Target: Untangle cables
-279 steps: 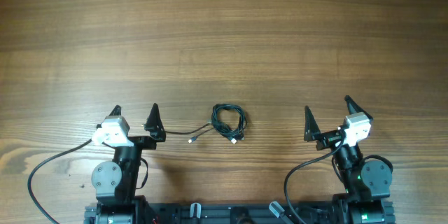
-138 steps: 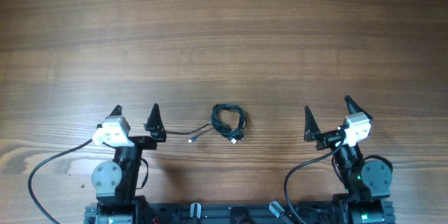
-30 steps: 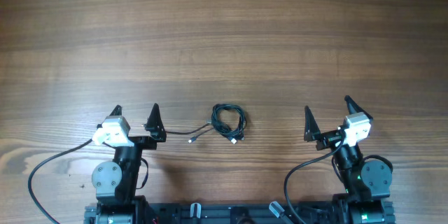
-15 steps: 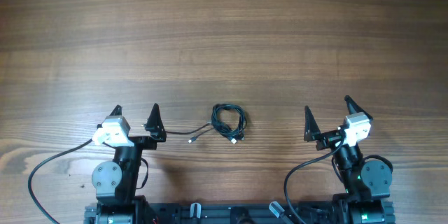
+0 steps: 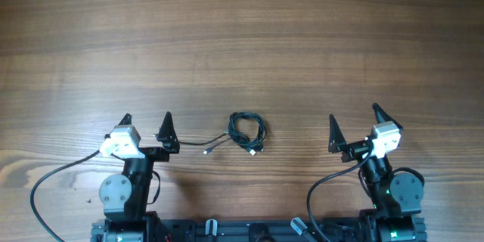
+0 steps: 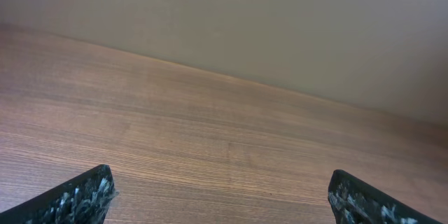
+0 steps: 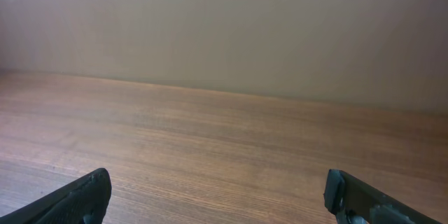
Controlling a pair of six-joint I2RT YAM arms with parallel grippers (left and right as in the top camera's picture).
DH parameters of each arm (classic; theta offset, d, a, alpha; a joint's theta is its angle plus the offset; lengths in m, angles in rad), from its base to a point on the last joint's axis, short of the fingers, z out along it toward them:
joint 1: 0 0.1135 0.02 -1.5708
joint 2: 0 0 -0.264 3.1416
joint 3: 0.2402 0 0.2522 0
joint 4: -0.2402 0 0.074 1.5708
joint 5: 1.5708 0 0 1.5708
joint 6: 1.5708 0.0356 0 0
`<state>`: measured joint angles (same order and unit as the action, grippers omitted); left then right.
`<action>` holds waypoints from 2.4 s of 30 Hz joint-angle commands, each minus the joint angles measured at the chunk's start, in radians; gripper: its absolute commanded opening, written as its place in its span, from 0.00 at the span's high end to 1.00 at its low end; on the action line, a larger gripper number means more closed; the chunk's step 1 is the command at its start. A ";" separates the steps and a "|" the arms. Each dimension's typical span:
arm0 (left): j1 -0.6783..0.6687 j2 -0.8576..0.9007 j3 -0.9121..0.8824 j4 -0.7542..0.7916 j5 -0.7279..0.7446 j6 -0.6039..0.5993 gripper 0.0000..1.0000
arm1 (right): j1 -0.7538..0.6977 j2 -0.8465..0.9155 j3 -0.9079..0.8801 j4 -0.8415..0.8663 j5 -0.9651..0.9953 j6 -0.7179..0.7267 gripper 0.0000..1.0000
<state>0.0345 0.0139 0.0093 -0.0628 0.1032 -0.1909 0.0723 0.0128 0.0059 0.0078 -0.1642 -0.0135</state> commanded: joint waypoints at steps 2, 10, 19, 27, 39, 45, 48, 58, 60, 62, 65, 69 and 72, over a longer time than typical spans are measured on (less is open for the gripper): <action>-0.005 -0.011 -0.004 -0.005 0.016 0.020 0.00 | -0.004 0.001 -0.001 0.005 -0.016 -0.006 0.00; -0.005 -0.011 -0.004 -0.005 0.016 0.020 0.00 | -0.004 0.001 -0.001 0.005 -0.016 -0.006 0.00; -0.005 -0.011 -0.004 -0.008 -0.041 0.020 0.00 | -0.004 0.001 -0.001 0.005 -0.016 -0.006 0.00; -0.005 -0.011 -0.004 0.064 0.126 0.016 0.00 | -0.004 0.001 -0.001 0.005 -0.016 -0.006 0.00; -0.005 -0.009 0.003 0.160 0.232 -0.174 0.00 | -0.004 0.001 -0.001 0.005 -0.016 -0.006 0.00; -0.005 0.040 0.085 0.109 0.302 -0.245 0.00 | -0.004 0.001 -0.001 0.005 -0.016 -0.006 0.00; -0.005 0.097 0.151 0.065 0.330 -0.245 0.00 | -0.004 0.001 -0.001 0.005 -0.016 -0.006 0.00; -0.005 0.454 0.451 -0.119 0.461 -0.244 0.00 | -0.004 0.001 -0.001 0.005 -0.016 -0.006 0.00; -0.005 0.536 0.526 -0.194 0.496 -0.243 0.00 | -0.004 0.001 -0.001 0.005 -0.016 -0.006 0.00; -0.005 0.617 0.612 -0.288 0.499 -0.243 0.00 | -0.004 0.001 -0.001 0.005 -0.016 -0.006 0.00; -0.005 0.690 0.704 -0.379 0.500 -0.243 0.00 | -0.004 0.001 -0.001 0.005 -0.016 -0.006 0.00; -0.005 0.736 0.774 -0.438 0.525 -0.244 0.00 | -0.004 0.001 -0.001 0.005 -0.016 -0.006 0.00; -0.005 0.736 0.774 -0.590 0.543 -0.244 0.00 | -0.004 0.001 -0.001 0.005 -0.016 -0.006 0.00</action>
<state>0.0345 0.7483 0.7658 -0.5213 0.6010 -0.4316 0.0723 0.0139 0.0059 0.0078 -0.1642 -0.0135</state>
